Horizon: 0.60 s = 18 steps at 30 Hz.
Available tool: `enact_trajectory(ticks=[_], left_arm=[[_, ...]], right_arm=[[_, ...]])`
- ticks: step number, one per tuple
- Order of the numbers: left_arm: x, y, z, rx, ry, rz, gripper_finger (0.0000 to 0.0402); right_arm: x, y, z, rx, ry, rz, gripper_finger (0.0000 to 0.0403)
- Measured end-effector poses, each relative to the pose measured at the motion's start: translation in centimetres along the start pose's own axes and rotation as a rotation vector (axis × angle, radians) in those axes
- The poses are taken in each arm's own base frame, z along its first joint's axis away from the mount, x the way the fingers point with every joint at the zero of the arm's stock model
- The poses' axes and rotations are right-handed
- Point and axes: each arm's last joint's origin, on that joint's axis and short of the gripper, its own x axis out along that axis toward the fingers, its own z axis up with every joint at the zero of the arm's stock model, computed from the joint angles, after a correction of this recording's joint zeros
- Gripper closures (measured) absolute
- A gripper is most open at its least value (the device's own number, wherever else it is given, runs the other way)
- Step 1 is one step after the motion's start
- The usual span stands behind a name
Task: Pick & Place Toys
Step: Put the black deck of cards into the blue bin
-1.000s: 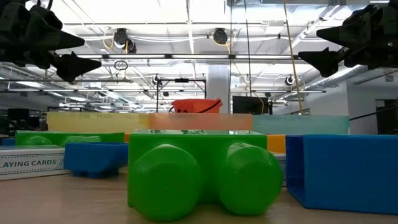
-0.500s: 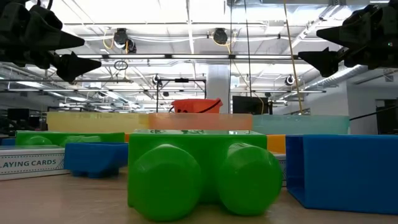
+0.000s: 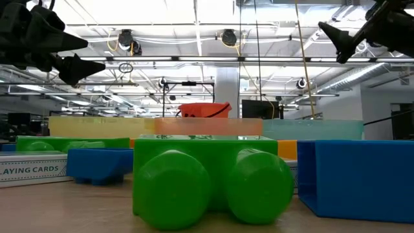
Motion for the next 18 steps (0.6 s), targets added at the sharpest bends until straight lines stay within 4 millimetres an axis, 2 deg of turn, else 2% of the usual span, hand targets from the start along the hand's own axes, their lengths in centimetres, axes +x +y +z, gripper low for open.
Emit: enact_trajectory(ticks=[9,14,18], left_arm=[[0.0,0.0,0.0,0.000,0.000,0.000,0.0009],[0.0,0.0,0.0,0.000,0.000,0.000,0.0009],[0.0,0.0,0.0,0.000,0.000,0.000,0.0009]], right_arm=[[0.6,-0.2,-1.7,0.157,0.161,-0.009,0.0038],[1.6,0.7,-2.7,0.138,0.192,0.063,0.0038],[2.5,2.2,-3.9,0.072,0.215,0.178,0.0038]])
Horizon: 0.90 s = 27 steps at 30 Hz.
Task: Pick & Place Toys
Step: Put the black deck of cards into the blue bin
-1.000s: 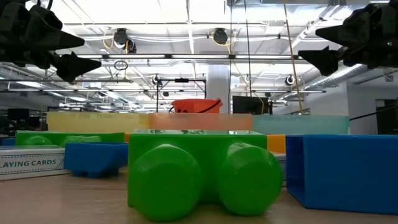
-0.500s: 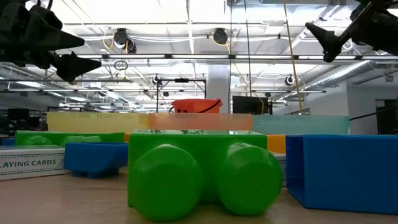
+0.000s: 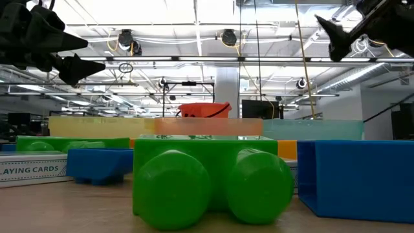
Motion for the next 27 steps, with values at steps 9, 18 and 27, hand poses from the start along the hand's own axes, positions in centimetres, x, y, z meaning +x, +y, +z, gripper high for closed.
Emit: enact_trajectory(ticks=[9,18,27], left_arm=[[0.0,0.0,0.0,0.000,0.000,0.000,0.0009],[0.0,0.0,0.0,0.000,0.000,0.001,0.0009],[0.0,0.0,0.0,0.000,0.000,0.000,0.0009]], right_arm=[[4.2,6.0,-2.4,-0.145,0.177,0.515,0.0038],[10.7,9.4,-2.9,-0.171,0.436,0.241,0.0037],[14.2,11.1,-5.2,-0.444,1.142,-0.177,0.0037]])
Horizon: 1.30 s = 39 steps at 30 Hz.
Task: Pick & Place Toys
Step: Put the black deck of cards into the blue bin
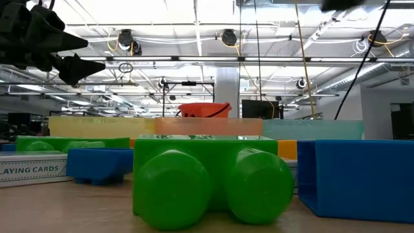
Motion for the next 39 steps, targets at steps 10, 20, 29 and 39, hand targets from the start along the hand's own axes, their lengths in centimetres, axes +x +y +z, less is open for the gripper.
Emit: enact_trajectory(ticks=[10,20,29,39], left_arm=[[0.0,0.0,0.0,0.000,0.000,0.000,0.0009],[0.0,0.0,0.0,0.000,0.000,0.000,0.0009],[0.0,0.0,0.0,0.000,0.000,0.000,0.0009],[0.0,0.0,0.0,0.000,0.000,0.000,0.0009]], right_arm=[[6.1,3.5,-3.5,0.224,0.359,0.373,0.0060],[9.1,4.6,-5.6,0.272,0.532,0.454,0.0079],[6.7,0.8,-7.0,0.385,0.815,0.219,0.0079],[5.2,-2.4,-6.4,0.542,0.718,-0.134,0.0079]])
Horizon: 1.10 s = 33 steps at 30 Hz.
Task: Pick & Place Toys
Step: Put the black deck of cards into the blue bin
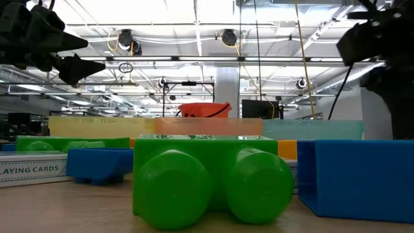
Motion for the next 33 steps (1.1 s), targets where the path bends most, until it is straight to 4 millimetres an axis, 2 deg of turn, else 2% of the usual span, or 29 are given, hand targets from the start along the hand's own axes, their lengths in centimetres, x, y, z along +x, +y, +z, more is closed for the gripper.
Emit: enact_trajectory(ticks=[7,14,18,24,28,33], left_arm=[[0.0,0.0,0.0,0.000,0.000,0.000,0.0009],[0.0,0.0,0.0,0.000,0.000,0.000,0.0009],[0.0,0.0,0.0,0.000,0.000,0.000,0.0009],[0.0,0.0,0.0,0.000,0.000,0.000,0.0009],[0.0,0.0,0.0,0.000,0.000,0.000,0.0009],[0.0,0.0,0.0,0.000,0.000,0.000,0.0009]], right_arm=[[1.5,-0.4,0.6,-0.077,-0.091,-0.002,0.0079],[4.0,-2.1,0.0,-0.065,-0.117,0.008,0.0078],[4.7,-2.7,-0.4,-0.091,-0.117,-0.011,0.0078],[3.3,-2.5,-0.1,-0.143,-0.166,0.030,0.0084],[2.2,-2.6,0.0,-0.151,-0.198,-0.005,0.0087],[2.3,-2.6,0.0,-0.149,-0.198,-0.032,0.0088]])
